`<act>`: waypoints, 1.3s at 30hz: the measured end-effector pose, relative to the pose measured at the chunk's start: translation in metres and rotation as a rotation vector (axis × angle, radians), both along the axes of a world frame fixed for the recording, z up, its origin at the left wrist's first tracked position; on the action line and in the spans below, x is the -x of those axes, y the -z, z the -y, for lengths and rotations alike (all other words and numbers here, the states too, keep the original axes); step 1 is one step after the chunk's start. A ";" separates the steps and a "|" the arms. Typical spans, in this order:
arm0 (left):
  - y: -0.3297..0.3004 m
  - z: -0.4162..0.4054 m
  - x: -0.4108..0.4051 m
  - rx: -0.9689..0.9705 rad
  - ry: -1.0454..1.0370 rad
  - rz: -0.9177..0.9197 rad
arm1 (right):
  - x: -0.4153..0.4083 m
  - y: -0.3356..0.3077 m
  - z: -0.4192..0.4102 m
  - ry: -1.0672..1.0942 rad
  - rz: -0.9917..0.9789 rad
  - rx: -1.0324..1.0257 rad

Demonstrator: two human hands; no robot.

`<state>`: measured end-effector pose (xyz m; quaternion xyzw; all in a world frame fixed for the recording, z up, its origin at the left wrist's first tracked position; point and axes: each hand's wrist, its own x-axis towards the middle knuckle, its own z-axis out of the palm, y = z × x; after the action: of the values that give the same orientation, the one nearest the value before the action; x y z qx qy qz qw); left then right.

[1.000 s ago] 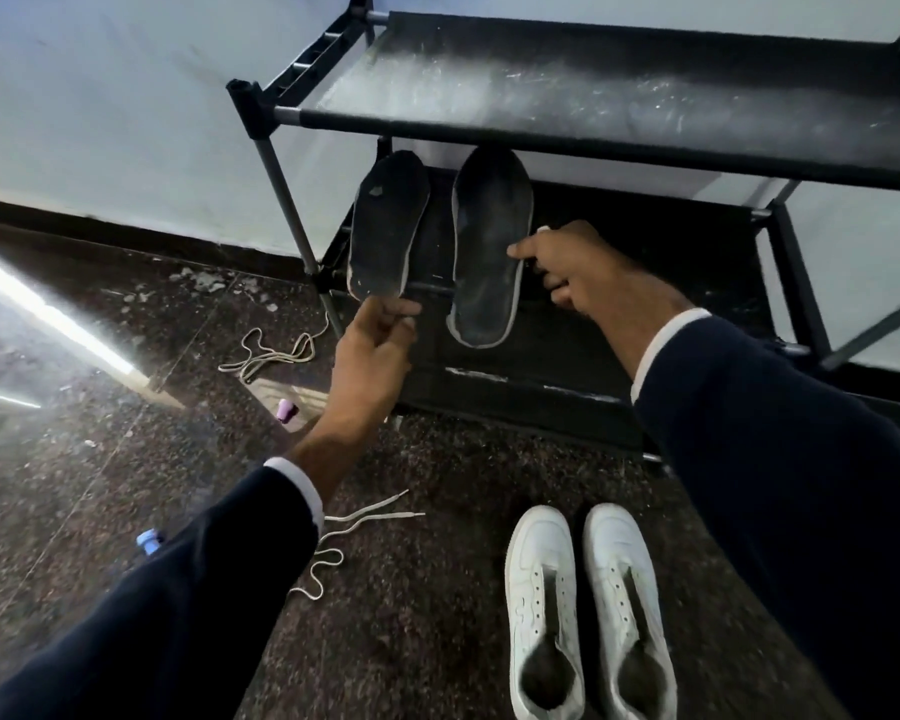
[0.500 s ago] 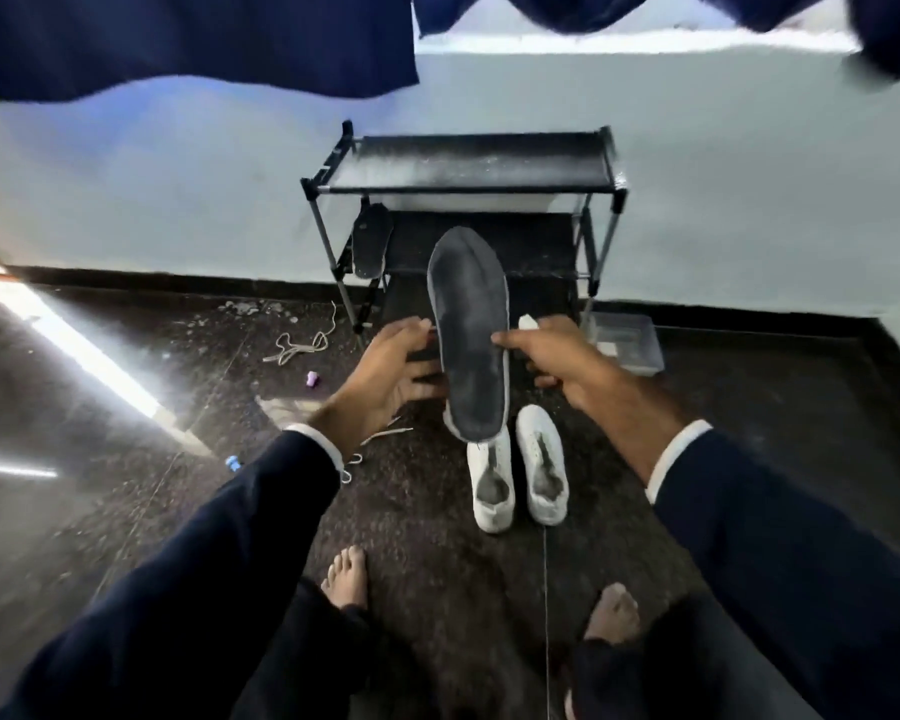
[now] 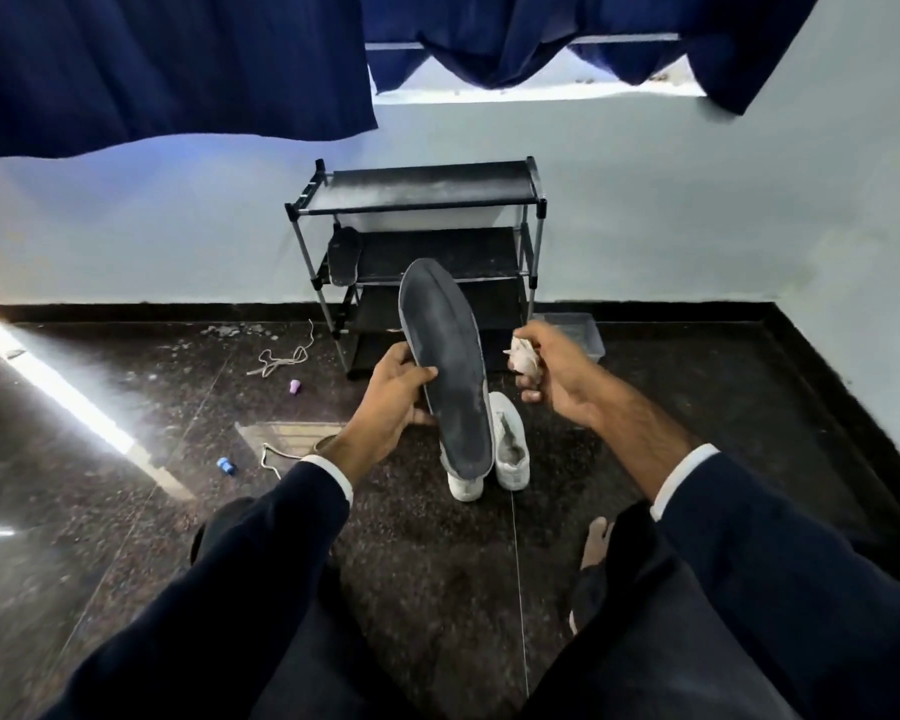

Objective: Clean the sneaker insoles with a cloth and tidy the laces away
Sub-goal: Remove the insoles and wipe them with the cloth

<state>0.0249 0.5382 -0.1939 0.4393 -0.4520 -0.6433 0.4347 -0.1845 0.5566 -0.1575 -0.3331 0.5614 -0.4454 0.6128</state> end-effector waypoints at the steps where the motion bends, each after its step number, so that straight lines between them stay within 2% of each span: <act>1: 0.007 0.005 0.001 -0.001 0.000 0.017 | 0.001 0.005 0.004 0.035 0.070 0.000; 3: 0.019 0.015 0.002 0.009 0.004 0.051 | 0.000 0.015 0.014 0.107 0.149 0.037; 6: 0.037 0.033 0.004 0.027 -0.002 0.085 | -0.006 0.026 0.028 0.117 0.106 0.158; 10: 0.060 0.056 0.004 0.035 -0.025 0.083 | -0.004 0.048 0.055 0.041 -0.174 0.393; 14: 0.082 0.076 0.006 -0.002 -0.009 0.062 | 0.003 0.070 0.080 -0.028 -0.397 0.530; 23: 0.118 0.091 0.028 -0.097 0.104 -0.082 | 0.011 0.102 0.110 -0.062 -0.501 0.582; 27: 0.122 0.095 0.032 -0.051 0.131 -0.045 | 0.011 0.102 0.113 -0.146 -0.667 0.632; 33: 0.121 0.100 0.039 -0.006 0.037 -0.010 | 0.014 0.106 0.114 -0.205 -0.839 0.718; 39: 0.121 0.098 0.041 -0.080 0.099 -0.087 | 0.007 0.109 0.112 -0.240 -1.024 0.749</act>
<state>-0.0162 0.4406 -0.3146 0.4051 -0.4279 -0.7001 0.4034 -0.1910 0.4450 -0.2666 -0.7552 0.5481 -0.3242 0.1554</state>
